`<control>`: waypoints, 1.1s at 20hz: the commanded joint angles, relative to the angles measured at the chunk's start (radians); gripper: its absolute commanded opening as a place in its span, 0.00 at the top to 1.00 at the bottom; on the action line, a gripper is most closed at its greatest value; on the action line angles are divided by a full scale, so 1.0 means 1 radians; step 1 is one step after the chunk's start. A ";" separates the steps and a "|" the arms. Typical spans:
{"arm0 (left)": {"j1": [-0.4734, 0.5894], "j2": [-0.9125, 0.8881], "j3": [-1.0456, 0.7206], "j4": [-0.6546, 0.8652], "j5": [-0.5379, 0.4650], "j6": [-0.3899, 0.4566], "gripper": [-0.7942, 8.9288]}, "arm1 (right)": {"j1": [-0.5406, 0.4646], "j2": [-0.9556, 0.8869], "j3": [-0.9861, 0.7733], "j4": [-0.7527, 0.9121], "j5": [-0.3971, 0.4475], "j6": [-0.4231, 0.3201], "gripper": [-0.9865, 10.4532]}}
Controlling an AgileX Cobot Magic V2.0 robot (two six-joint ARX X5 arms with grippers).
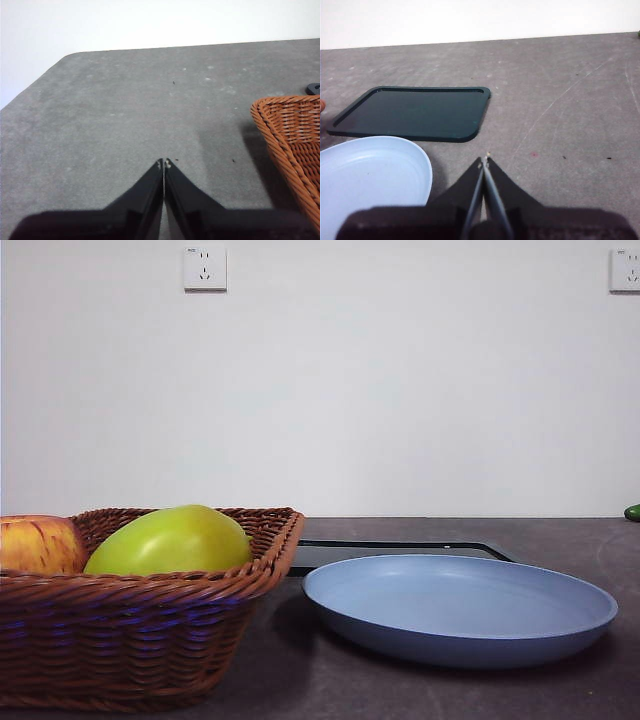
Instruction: Take the lemon from the basket,put the lemon in the plate,hand out the plate
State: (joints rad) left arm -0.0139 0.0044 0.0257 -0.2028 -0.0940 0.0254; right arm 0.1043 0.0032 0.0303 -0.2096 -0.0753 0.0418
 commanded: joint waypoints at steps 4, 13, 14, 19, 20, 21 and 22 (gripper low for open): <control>0.002 -0.003 -0.008 0.015 0.127 -0.167 0.91 | 0.001 -0.004 -0.009 0.000 0.002 0.040 0.91; 0.002 -0.003 -0.008 0.016 0.442 -0.347 0.91 | 0.001 -0.004 -0.009 0.020 0.002 0.394 0.91; 0.002 -0.003 -0.008 0.016 0.451 -0.356 0.91 | 0.001 -0.004 -0.009 0.023 0.002 0.435 0.91; 0.002 -0.003 -0.006 0.014 0.460 -0.405 0.91 | 0.001 -0.004 -0.008 0.022 -0.050 0.494 0.91; 0.002 -0.003 -0.005 0.014 0.459 -0.416 0.91 | 0.001 -0.003 -0.008 0.022 -0.056 0.498 0.91; 0.002 -0.003 -0.003 0.014 0.458 -0.424 0.91 | 0.001 -0.003 -0.008 0.021 -0.058 0.505 0.91; 0.002 -0.002 0.001 0.010 0.457 -0.427 0.91 | 0.001 -0.003 -0.005 0.018 -0.059 0.512 0.91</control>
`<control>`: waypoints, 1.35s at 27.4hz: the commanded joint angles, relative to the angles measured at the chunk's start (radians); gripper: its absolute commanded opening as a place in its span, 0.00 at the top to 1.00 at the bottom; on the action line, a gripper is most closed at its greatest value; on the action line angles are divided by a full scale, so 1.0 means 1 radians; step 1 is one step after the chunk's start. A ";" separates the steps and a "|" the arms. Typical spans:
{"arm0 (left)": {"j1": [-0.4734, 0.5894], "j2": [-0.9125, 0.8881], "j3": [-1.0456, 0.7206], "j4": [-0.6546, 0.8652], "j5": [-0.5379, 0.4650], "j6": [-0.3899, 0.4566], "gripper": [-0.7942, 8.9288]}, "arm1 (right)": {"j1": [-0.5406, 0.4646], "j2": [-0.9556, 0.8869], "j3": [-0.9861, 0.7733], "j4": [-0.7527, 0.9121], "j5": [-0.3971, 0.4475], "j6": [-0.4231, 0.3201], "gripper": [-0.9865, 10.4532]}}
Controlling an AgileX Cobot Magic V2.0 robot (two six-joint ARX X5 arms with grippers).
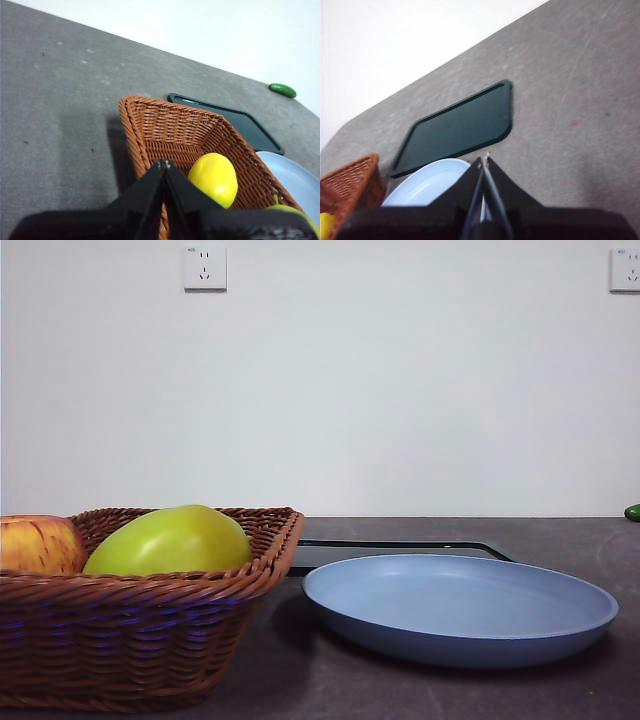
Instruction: Take the lemon from the basket,put the lemon in the plate,hand out the plate
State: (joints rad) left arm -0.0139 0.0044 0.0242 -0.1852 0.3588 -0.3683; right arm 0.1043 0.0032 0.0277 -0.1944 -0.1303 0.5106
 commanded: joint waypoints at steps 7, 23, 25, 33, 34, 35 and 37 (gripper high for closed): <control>0.002 -0.001 0.112 -0.113 -0.064 -0.032 0.91 | 0.001 0.002 0.107 -0.101 -0.002 0.039 0.91; 0.002 0.403 0.539 -0.270 -0.006 0.137 0.91 | 0.001 0.282 0.520 -0.249 -0.002 -0.154 0.91; 0.002 0.484 0.607 -0.304 0.019 0.171 0.91 | 0.001 0.340 0.574 -0.270 -0.002 -0.183 0.91; -0.007 0.774 0.837 -0.435 0.167 0.259 0.91 | 0.001 0.584 0.756 -0.392 -0.090 -0.316 0.91; -0.010 0.799 0.856 -0.448 0.185 0.275 0.91 | 0.001 0.612 0.772 -0.411 -0.116 -0.326 0.91; -0.014 0.821 0.875 -0.464 0.200 0.289 0.91 | 0.001 0.642 0.788 -0.432 -0.143 -0.337 0.91; -0.029 0.867 0.913 -0.504 0.219 0.317 0.91 | 0.001 0.710 0.820 -0.493 -0.214 -0.358 0.91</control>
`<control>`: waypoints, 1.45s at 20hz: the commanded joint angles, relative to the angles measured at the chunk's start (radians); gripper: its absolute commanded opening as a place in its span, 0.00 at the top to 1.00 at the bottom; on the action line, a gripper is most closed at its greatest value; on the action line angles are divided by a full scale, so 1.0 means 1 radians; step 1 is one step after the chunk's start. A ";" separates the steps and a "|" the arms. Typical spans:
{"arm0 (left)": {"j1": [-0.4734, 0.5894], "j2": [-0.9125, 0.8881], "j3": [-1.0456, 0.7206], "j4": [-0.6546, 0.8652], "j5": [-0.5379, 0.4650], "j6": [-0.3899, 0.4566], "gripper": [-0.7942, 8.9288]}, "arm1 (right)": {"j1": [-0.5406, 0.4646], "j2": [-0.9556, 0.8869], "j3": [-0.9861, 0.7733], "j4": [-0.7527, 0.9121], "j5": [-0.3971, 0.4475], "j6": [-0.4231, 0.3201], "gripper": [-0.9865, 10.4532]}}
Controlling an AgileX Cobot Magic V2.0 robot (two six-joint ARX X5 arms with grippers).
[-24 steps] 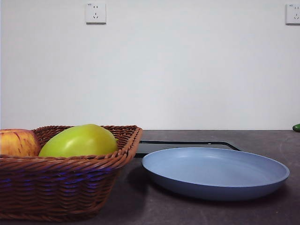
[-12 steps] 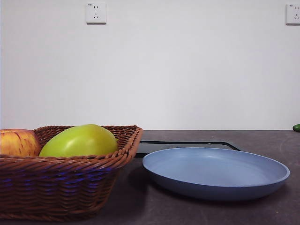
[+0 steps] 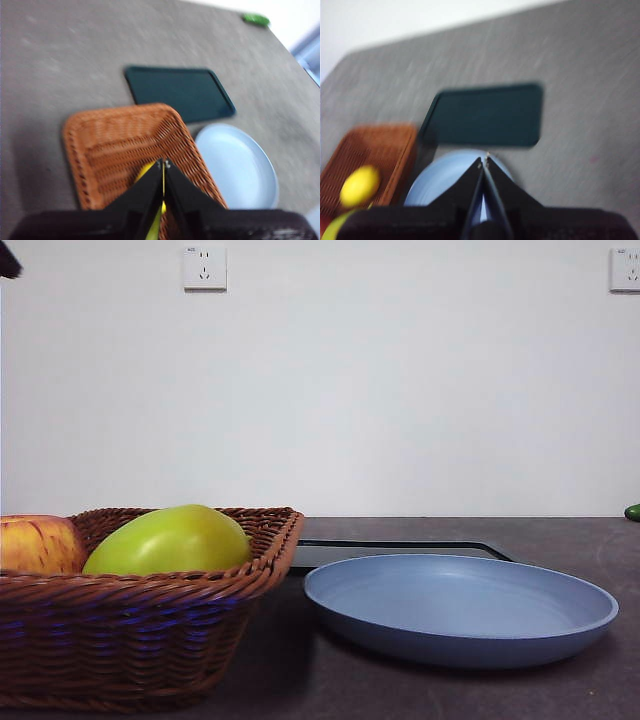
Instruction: Take the lemon from the basket,put the lemon in the plate,hand out the plate
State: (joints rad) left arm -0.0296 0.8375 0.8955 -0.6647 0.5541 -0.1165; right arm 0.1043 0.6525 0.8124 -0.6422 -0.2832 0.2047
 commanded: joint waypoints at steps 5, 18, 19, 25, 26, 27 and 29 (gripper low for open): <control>-0.076 0.129 0.101 -0.130 0.026 0.154 0.91 | 0.002 0.277 0.080 -0.288 -0.171 -0.156 0.86; -0.182 0.199 0.101 -0.126 -0.034 0.062 0.52 | 0.003 0.668 0.078 -0.180 -0.105 -0.169 0.66; -0.188 0.209 0.101 -0.138 -0.047 0.060 0.52 | 0.006 0.703 0.078 -0.164 -0.108 -0.169 0.66; -0.220 0.224 0.101 -0.163 -0.125 0.064 0.52 | 0.070 0.869 0.078 -0.055 -0.109 -0.153 0.67; -0.220 0.224 0.101 -0.161 -0.137 0.065 0.52 | 0.081 0.887 0.078 -0.035 -0.109 -0.148 0.67; -0.220 0.224 0.101 -0.159 -0.138 0.065 0.52 | 0.089 0.903 0.078 -0.019 -0.108 -0.141 0.68; -0.220 0.226 0.101 -0.158 -0.140 0.065 0.52 | 0.095 0.930 0.078 0.007 -0.107 -0.117 0.74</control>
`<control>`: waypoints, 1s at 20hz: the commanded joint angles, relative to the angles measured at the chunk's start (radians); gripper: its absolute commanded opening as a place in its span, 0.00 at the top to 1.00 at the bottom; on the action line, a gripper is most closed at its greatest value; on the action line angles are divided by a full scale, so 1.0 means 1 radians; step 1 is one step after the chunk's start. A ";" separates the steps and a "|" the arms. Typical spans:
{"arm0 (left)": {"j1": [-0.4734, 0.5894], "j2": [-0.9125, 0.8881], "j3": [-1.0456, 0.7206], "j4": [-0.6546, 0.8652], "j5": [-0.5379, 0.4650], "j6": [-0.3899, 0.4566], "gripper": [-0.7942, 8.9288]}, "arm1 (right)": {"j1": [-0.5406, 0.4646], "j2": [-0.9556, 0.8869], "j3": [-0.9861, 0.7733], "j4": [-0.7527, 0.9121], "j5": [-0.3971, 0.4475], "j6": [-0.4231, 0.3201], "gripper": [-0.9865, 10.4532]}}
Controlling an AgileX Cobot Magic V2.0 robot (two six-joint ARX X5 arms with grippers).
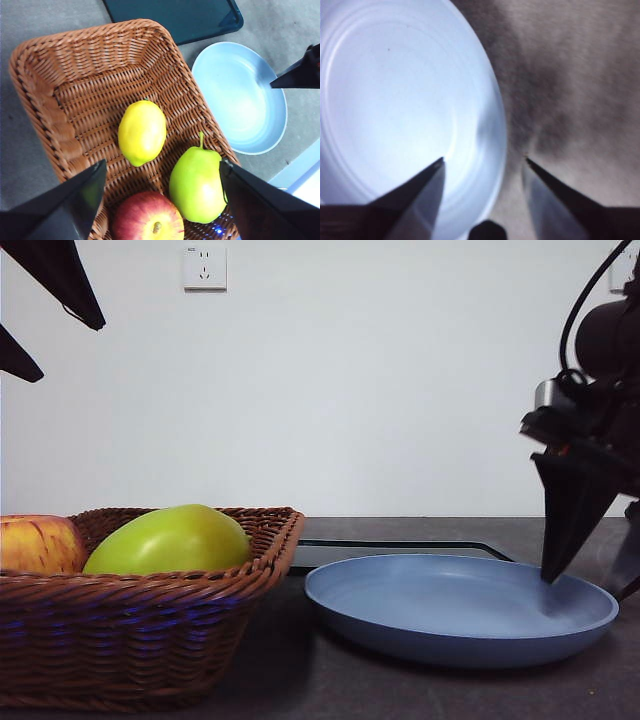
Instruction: Take the lemon from the basket,put the lemon in the plate,hand out the plate
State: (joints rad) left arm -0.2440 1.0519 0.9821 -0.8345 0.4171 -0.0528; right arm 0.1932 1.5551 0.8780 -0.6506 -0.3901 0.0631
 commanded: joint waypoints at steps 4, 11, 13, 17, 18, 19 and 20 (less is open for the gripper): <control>-0.005 0.012 0.015 0.012 -0.024 0.001 0.52 | 0.004 0.042 0.012 0.039 0.001 0.037 0.87; -0.008 0.012 0.015 0.011 -0.023 0.000 0.52 | 0.003 -0.009 0.012 0.017 -0.002 0.071 0.91; -0.020 0.014 0.015 0.016 -0.026 -0.007 0.52 | 0.003 -0.067 0.012 -0.008 -0.002 0.071 0.91; -0.087 0.067 0.015 0.069 -0.074 -0.023 0.52 | 0.003 -0.219 0.012 -0.058 -0.002 0.071 0.91; -0.111 0.087 0.015 0.090 -0.086 -0.023 0.52 | 0.003 -0.251 0.012 -0.068 -0.001 0.071 0.91; -0.136 0.116 0.015 0.117 -0.087 -0.023 0.52 | 0.003 -0.296 0.012 -0.082 -0.001 0.071 0.91; -0.151 0.144 0.016 0.135 -0.100 -0.021 0.52 | 0.003 -0.330 0.012 -0.092 -0.001 0.071 0.91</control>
State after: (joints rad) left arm -0.3901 1.1839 0.9821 -0.7063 0.3225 -0.0715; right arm 0.1947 1.2152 0.8780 -0.7483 -0.3851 0.1272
